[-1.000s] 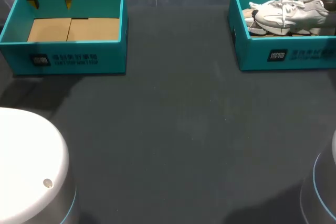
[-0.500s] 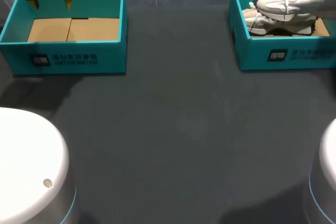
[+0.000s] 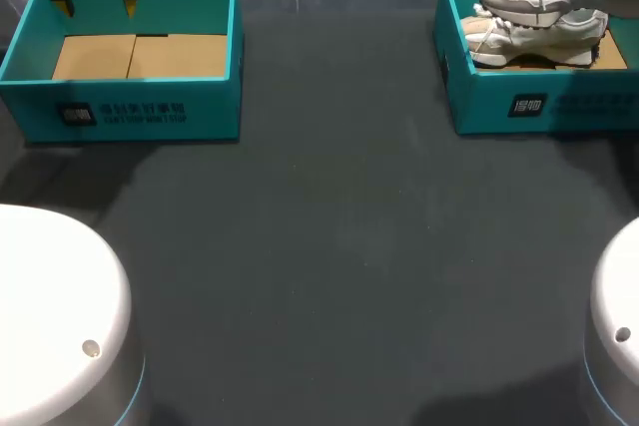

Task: Take the shoe out of the shoebox, open the shoe tongue, remove and reinsert the insole, then place the shoe into the shoebox

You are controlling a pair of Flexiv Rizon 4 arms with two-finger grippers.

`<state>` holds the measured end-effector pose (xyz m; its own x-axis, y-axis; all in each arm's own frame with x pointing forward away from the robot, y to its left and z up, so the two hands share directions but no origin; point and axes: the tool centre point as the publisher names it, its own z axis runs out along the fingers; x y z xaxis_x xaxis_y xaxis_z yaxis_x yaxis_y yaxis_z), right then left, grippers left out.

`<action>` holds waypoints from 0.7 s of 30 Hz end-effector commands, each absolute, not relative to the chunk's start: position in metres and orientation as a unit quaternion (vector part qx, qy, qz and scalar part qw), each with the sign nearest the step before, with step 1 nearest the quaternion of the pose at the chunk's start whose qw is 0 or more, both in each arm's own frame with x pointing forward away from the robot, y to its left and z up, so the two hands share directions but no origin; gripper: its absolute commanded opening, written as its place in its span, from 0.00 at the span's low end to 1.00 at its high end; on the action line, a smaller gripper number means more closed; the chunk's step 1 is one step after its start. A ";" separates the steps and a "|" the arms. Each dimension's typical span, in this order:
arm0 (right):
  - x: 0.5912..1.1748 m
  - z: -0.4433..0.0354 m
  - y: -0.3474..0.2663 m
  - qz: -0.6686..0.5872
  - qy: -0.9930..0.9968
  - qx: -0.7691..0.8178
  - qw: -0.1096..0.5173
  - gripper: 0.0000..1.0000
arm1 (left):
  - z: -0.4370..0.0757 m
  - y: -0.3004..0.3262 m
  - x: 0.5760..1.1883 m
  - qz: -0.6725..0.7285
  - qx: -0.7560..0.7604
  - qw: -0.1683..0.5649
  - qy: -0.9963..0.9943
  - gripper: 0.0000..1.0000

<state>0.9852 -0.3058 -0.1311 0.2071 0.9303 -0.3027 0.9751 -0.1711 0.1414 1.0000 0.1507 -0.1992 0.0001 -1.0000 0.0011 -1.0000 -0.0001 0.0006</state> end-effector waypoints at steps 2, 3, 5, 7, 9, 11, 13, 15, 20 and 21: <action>0.943 -0.121 -0.281 -0.056 0.628 0.754 0.186 0.00 | -0.199 0.150 1.000 0.000 0.707 0.000 -0.707 1.00; 0.940 -0.123 -0.278 -0.056 0.628 0.753 0.186 0.00 | -0.199 0.150 1.000 0.000 0.707 0.000 -0.707 1.00; 0.926 -0.127 -0.265 -0.059 0.629 0.754 0.183 0.00 | -0.199 0.150 1.000 0.000 0.707 0.000 -0.707 1.00; 0.915 -0.128 -0.253 -0.061 0.628 0.754 0.183 0.00 | -0.199 0.150 1.000 0.000 0.707 0.000 -0.707 1.00; 0.903 -0.129 -0.240 -0.063 0.625 0.755 0.186 0.00 | -0.199 0.150 1.000 0.000 0.707 0.000 -0.707 1.00; 0.890 -0.131 -0.227 -0.059 0.624 0.757 0.184 0.00 | -0.199 0.150 1.000 0.000 0.707 0.000 -0.707 1.00; 0.876 -0.131 -0.211 -0.058 0.624 0.757 0.186 0.00 | -0.199 0.150 1.000 0.000 0.707 0.000 -0.707 1.00; 0.863 -0.132 -0.194 -0.060 0.625 0.754 0.190 0.00 | -0.199 0.150 1.000 0.000 0.707 0.000 -0.707 1.00; 0.831 -0.135 -0.157 -0.061 0.626 0.753 0.195 0.00 | -0.199 0.150 1.000 0.000 0.707 0.000 -0.707 1.00; 0.825 -0.137 -0.150 -0.060 0.626 0.753 0.195 0.00 | -0.199 0.150 1.000 0.000 0.707 0.000 -0.707 1.00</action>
